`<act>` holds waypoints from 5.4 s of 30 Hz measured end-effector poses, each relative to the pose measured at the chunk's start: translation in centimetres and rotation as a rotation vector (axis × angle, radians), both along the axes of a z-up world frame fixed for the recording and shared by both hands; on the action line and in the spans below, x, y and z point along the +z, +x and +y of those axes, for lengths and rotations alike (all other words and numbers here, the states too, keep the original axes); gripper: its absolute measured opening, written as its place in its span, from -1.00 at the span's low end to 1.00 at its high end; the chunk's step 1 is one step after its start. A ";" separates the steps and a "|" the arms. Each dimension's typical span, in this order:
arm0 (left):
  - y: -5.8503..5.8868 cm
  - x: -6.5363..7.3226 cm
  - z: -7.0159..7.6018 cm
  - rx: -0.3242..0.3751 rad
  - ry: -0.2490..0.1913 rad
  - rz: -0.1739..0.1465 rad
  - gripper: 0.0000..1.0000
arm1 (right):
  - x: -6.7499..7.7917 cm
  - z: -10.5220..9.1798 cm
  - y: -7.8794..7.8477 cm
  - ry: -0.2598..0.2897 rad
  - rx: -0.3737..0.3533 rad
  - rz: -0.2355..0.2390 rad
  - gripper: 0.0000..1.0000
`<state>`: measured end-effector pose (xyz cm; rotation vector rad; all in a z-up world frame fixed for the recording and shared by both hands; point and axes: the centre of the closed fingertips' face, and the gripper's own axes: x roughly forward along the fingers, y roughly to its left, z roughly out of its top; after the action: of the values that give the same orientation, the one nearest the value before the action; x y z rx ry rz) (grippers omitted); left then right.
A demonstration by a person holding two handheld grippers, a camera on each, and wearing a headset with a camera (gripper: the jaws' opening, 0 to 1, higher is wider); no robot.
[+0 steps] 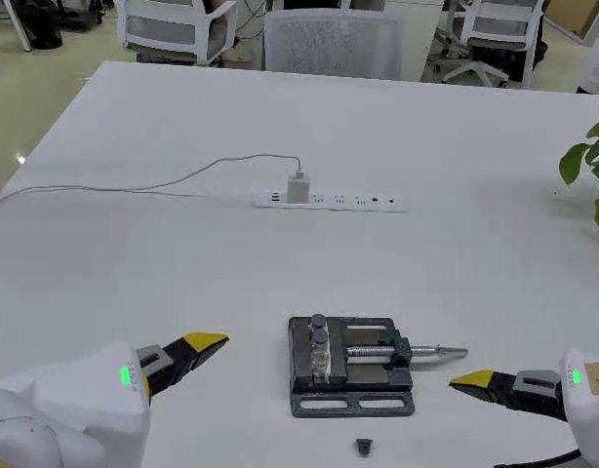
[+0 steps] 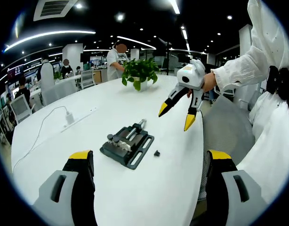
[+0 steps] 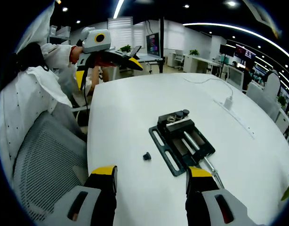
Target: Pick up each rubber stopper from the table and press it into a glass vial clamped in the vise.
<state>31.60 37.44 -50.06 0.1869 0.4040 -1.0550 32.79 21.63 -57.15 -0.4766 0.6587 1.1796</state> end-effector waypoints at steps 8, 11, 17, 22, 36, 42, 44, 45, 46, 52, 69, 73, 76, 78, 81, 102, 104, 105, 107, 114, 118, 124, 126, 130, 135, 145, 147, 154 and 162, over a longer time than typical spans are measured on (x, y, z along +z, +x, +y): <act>-0.1 0.0 -0.1 0.001 -0.004 0.002 0.97 | -0.8 1.0 -0.1 -0.005 0.021 0.008 -0.21; -0.1 0.0 -0.1 0.001 -0.004 0.002 0.97 | -1.1 1.4 -0.1 -0.005 0.032 0.012 -0.30; 0.0 0.0 -0.1 0.002 -0.007 0.006 0.97 | -1.7 2.3 0.3 -0.005 0.046 0.016 -0.51; 0.0 -0.1 -0.1 0.003 -0.011 0.008 0.96 | -2.5 3.1 0.5 -0.017 0.071 0.025 -0.64; 0.2 -0.4 -0.1 0.007 -0.015 0.020 0.95 | -4.7 4.8 1.0 -0.087 0.165 0.037 -0.89; 0.4 -0.4 -0.1 0.011 -0.019 0.022 0.94 | -6.0 5.0 0.9 -0.153 0.231 0.021 -0.94; 0.4 -0.5 -0.2 0.013 -0.020 0.024 0.94 | -6.3 5.1 0.9 -0.166 0.245 0.016 -0.94; 0.4 -0.5 -0.2 0.013 -0.021 0.025 0.94 | -6.4 5.1 0.9 -0.171 0.251 0.013 -0.95; 0.4 -0.5 -0.2 0.013 -0.021 0.025 0.94 | -6.5 5.0 0.9 -0.176 0.254 0.011 -0.95; 0.4 -0.6 -0.3 0.015 -0.023 0.029 0.94 | -6.9 5.0 1.1 -0.194 0.267 0.009 -0.99; 0.6 -0.7 -0.2 0.019 -0.030 0.036 0.92 | -7.3 5.3 1.2 -0.209 0.282 0.011 -1.00; 0.6 -0.7 -0.3 0.016 -0.030 0.036 0.92 | -7.3 5.4 1.1 -0.208 0.273 0.016 -1.00; 0.6 -0.8 -0.4 0.016 -0.031 0.038 0.91 | -7.4 5.4 1.1 -0.212 0.263 0.012 -1.00; 0.6 -0.8 -0.4 0.014 -0.031 0.039 0.91 | -7.3 5.4 1.2 -0.214 0.259 0.009 -1.00; 0.6 -0.8 -0.5 0.012 -0.032 0.040 0.91 | -7.3 5.4 1.2 -0.213 0.245 0.013 -1.00; 0.6 -0.7 -0.5 0.018 -0.035 0.027 0.88 | -6.1 5.7 1.3 -0.163 0.159 0.027 -1.00; 0.7 -0.7 -0.5 0.019 -0.033 0.025 0.87 | -5.6 5.7 1.3 -0.147 0.137 0.029 -1.00; 0.7 -0.8 -0.6 0.018 -0.033 0.025 0.85 | -5.4 5.7 1.3 -0.140 0.127 0.032 -1.00; 0.6 -0.8 -0.6 0.017 -0.030 0.022 0.84 | -4.8 5.8 1.3 -0.119 0.096 0.041 -1.00; 0.9 -0.5 -0.9 0.026 -0.027 0.001 0.70 | -2.4 5.8 1.1 -0.047 -0.016 0.059 -1.00; 1.0 -0.2 -1.4 0.029 -0.026 -0.011 0.60 | -1.1 5.7 1.2 -0.021 -0.084 0.062 -1.00; 1.4 0.4 -2.2 0.040 -0.017 -0.045 0.40 | 1.4 6.0 1.0 0.044 -0.193 0.083 -1.00; 1.5 0.6 -2.5 0.042 -0.020 -0.055 0.30 | 2.1 6.1 0.9 0.053 -0.210 0.080 -1.00; 1.5 0.9 -3.0 0.045 -0.022 -0.065 0.16 | 3.5 6.5 0.8 0.091 -0.253 0.091 -1.00; 1.3 1.2 -3.7 0.043 -0.028 -0.075 -0.02 | 5.4 7.2 0.6 0.150 -0.297 0.092 -1.00; 1.2 2.3 -4.7 0.025 -0.021 -0.130 -0.40 | 7.9 8.2 0.2 0.226 -0.355 0.091 -1.00; 1.1 2.5 -5.0 0.020 -0.018 -0.141 -0.46 | 8.3 8.3 0.2 0.238 -0.365 0.089 -1.00; 1.0 2.9 -5.5 0.008 -0.010 -0.170 -0.59 | 9.3 9.0 -0.1 0.278 -0.384 0.092 -1.00; 1.2 3.6 -5.6 0.007 -0.015 -0.196 -0.74 | 10.2 9.5 -0.2 0.308 -0.391 0.095 -1.00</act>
<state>32.75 31.86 -46.47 0.2736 0.2195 -1.0224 32.57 31.17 -46.99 -0.0267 0.6048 0.9120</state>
